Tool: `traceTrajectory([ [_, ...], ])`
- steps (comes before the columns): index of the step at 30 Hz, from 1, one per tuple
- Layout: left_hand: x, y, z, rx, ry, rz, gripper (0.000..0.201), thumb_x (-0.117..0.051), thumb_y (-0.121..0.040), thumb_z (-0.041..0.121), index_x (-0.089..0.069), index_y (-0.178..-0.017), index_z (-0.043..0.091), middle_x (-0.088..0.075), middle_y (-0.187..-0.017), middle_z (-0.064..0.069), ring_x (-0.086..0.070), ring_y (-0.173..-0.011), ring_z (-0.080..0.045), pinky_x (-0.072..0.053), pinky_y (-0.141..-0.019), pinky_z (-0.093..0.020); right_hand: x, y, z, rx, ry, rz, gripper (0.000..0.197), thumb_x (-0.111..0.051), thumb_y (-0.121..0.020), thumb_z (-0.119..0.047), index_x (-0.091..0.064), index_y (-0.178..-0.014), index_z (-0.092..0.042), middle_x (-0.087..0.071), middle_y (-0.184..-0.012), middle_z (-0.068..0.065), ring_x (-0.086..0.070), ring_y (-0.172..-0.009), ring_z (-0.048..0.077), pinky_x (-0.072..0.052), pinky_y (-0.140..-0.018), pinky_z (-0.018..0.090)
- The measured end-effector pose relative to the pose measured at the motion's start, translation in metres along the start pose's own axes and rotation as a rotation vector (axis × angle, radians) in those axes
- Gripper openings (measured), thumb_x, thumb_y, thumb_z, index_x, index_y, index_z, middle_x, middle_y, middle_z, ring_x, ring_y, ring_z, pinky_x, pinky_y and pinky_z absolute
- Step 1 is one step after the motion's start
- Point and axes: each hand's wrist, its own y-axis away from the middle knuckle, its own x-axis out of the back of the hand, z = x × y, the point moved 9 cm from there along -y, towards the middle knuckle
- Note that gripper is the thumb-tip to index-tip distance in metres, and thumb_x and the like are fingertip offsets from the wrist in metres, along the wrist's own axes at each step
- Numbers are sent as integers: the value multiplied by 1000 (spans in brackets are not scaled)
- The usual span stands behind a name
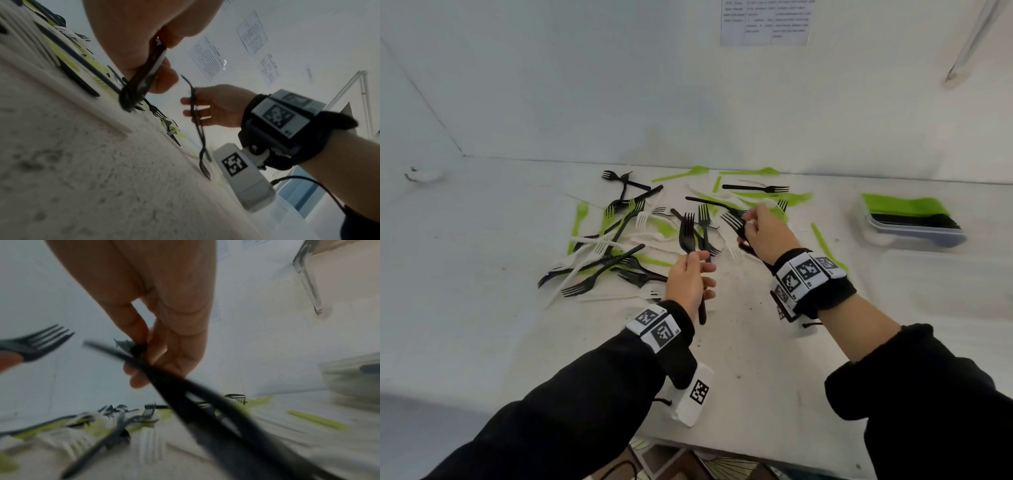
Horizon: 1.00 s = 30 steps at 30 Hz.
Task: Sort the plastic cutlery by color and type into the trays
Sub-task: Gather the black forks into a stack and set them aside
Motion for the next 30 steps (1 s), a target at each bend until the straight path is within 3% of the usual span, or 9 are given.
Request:
traceTrajectory([
  [3,-9,4,-1,-14,39,-15,29,-28,-103,22,-55,-98,14,-55,-84,-4,-52,-64,-14,-49,-54,-25,12,4,-13,67,-148,122,11,-41,-95,-7,-45,-98,-16,-65,-92,14,-59,-70,24,-47,-62,28],
  [7,-14,6,2,-67,33,10,27,-29,-103,21,-55,-104,13,-55,-84,-2,-50,-64,-12,-46,-53,-23,14,10,-17,101,-181,207,16,-44,-94,-6,-53,-107,-8,-60,-85,7,-62,-78,29,-49,-75,34],
  [10,-18,5,4,-103,18,13,27,-31,-102,20,-56,-109,13,-57,-87,-1,-51,-66,-12,-45,-55,-22,4,13,-13,76,-252,187,25,-43,-94,-3,-54,-115,-11,-63,-98,9,-60,-82,24,-50,-85,36],
  [14,-24,3,6,-104,43,-5,29,-32,-102,20,-58,-111,10,-64,-100,-5,-61,-88,-18,-54,-80,-34,-5,25,-20,110,-311,162,37,-47,-88,6,-56,-118,-12,-63,-97,-2,-59,-80,8,-49,-77,9],
  [17,-22,-1,6,-115,1,7,26,-37,-100,20,-62,-95,19,-66,-99,-13,-62,-94,-27,-48,-95,-51,-16,31,-29,128,-326,121,30,-53,-84,5,-62,-107,-11,-65,-91,-4,-60,-82,6,-54,-83,22],
  [19,-20,-4,4,-105,-5,25,25,-38,-99,19,-62,-92,21,-66,-97,-14,-64,-90,-29,-52,-88,-50,-24,31,-30,120,-311,62,24,-54,-85,4,-67,-102,-8,-67,-96,0,-60,-88,8,-52,-89,25],
  [23,-16,-3,1,-32,25,36,22,-35,-100,14,-57,-98,15,-59,-80,-1,-52,-60,-12,-42,-59,-27,-18,30,-28,151,-227,-9,22,-50,-89,0,-69,-98,-8,-66,-89,-3,-60,-81,5,-45,-76,6],
  [25,-12,-2,-1,6,84,41,24,-33,-99,13,-55,-91,18,-52,-75,0,-41,-52,-11,-36,-50,-25,-9,27,-19,145,-101,-31,21,-50,-88,0,-67,-98,-9,-68,-92,0,-59,-84,7,-44,-82,13],
  [30,-4,2,-2,44,97,28,27,-35,-100,32,-55,-90,19,-41,-67,2,-28,-44,-9,-24,-44,-23,-33,45,25,-57,484,-508,20,-60,-89,-27,-62,-105,-16,-63,-93,-2,-58,-85,12,-46,-82,23],
])
